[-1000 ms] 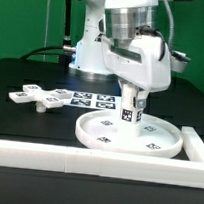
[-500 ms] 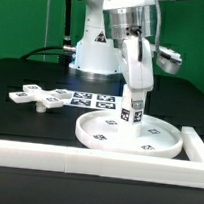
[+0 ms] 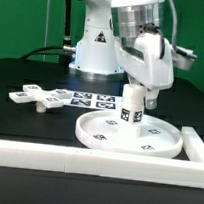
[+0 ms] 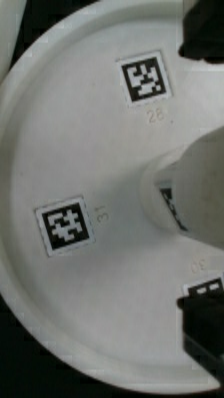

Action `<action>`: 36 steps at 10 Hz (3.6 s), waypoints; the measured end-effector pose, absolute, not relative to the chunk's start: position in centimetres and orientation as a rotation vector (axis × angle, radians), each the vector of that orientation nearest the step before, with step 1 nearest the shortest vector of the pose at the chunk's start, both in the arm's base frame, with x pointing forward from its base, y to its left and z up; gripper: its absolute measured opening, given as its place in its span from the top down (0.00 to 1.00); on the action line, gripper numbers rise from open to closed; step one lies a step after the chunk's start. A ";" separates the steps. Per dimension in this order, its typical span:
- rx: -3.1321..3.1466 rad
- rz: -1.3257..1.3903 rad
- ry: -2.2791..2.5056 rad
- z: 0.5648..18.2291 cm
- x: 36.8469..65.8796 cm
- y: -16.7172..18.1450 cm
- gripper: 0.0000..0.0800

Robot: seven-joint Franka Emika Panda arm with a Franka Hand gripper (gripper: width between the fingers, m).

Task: Assemble round table

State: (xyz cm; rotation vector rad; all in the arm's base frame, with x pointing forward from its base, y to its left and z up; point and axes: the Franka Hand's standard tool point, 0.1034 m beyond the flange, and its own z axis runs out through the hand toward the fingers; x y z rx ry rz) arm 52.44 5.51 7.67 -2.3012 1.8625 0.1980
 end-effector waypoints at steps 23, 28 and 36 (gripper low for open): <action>-2.939 0.001 0.541 9.7 47.6 4.7 0.19; -2.980 -0.018 0.297 9.3 47.1 1.4 0.19; -3.001 -0.026 0.329 9.0 46.6 -6.6 0.19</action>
Offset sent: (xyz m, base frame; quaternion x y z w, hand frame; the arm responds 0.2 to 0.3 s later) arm 0.0000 0.0000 0.0000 0.0000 0.0000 0.0000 1.0000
